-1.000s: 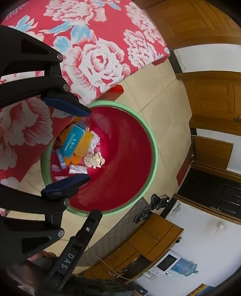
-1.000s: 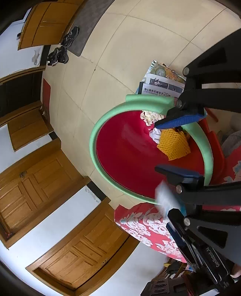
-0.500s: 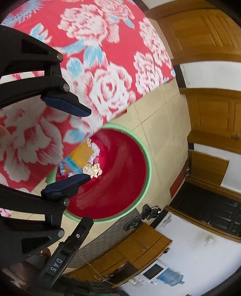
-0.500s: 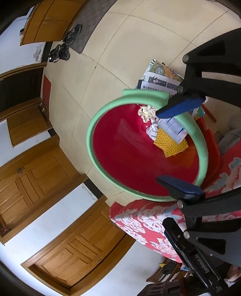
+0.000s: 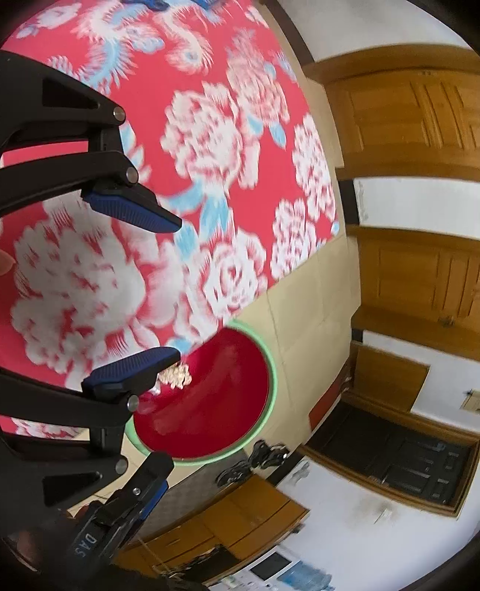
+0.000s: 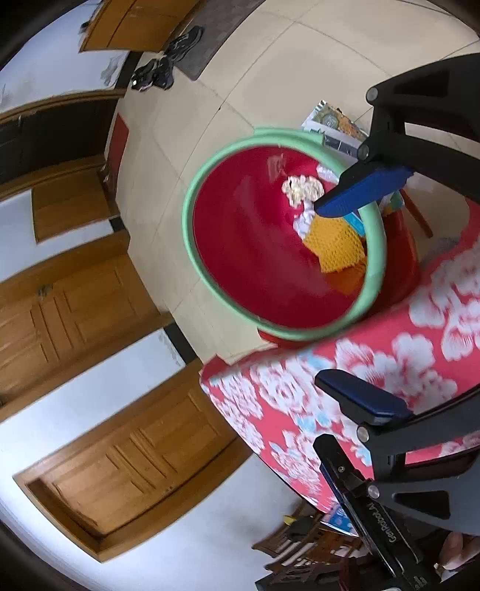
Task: Collect trash
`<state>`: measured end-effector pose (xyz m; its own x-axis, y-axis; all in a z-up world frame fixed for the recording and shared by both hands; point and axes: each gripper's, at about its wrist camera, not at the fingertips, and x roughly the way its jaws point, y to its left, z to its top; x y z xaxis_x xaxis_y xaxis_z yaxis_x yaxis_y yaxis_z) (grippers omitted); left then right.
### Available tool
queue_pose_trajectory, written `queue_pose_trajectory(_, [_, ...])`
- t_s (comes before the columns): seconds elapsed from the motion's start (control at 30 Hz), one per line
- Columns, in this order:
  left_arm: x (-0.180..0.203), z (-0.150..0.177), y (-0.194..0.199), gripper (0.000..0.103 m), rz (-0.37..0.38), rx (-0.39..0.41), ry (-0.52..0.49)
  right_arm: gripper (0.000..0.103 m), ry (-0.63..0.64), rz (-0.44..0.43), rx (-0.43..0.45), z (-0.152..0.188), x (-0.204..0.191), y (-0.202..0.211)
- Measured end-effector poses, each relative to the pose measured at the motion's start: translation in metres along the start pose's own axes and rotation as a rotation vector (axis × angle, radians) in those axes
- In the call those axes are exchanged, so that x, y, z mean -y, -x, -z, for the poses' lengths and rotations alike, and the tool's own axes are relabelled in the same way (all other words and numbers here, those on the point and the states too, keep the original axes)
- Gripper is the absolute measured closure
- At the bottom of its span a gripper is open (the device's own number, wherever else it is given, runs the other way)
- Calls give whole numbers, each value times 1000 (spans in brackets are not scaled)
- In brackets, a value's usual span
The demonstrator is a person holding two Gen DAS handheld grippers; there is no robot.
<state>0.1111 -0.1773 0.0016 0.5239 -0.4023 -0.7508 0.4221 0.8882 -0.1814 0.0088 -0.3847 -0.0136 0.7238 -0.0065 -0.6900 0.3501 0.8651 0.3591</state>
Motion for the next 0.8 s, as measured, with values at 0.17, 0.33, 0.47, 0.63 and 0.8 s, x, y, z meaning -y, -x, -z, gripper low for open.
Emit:
queue_pose_trajectory(0.17, [-20, 9, 21, 39, -36, 22, 42, 15, 53, -28, 0, 9, -26, 9])
queue_pose_trajectory(0.33, [-43, 22, 43, 39, -98, 45, 90, 15, 111, -51, 2, 18, -52, 19])
queue_pose_trajectory(0.47, [-56, 30, 58, 39, -151, 68, 117, 15, 144, -72, 10, 24, -67, 26])
queue_pose_trajectory(0.63, [-67, 41, 77, 39, -204, 94, 140, 12, 191, -93, 30, 35, -87, 37])
queue_pose_trajectory(0.8, [-72, 50, 90, 39, -232, 111, 158, 12, 225, -106, 46, 42, -100, 45])
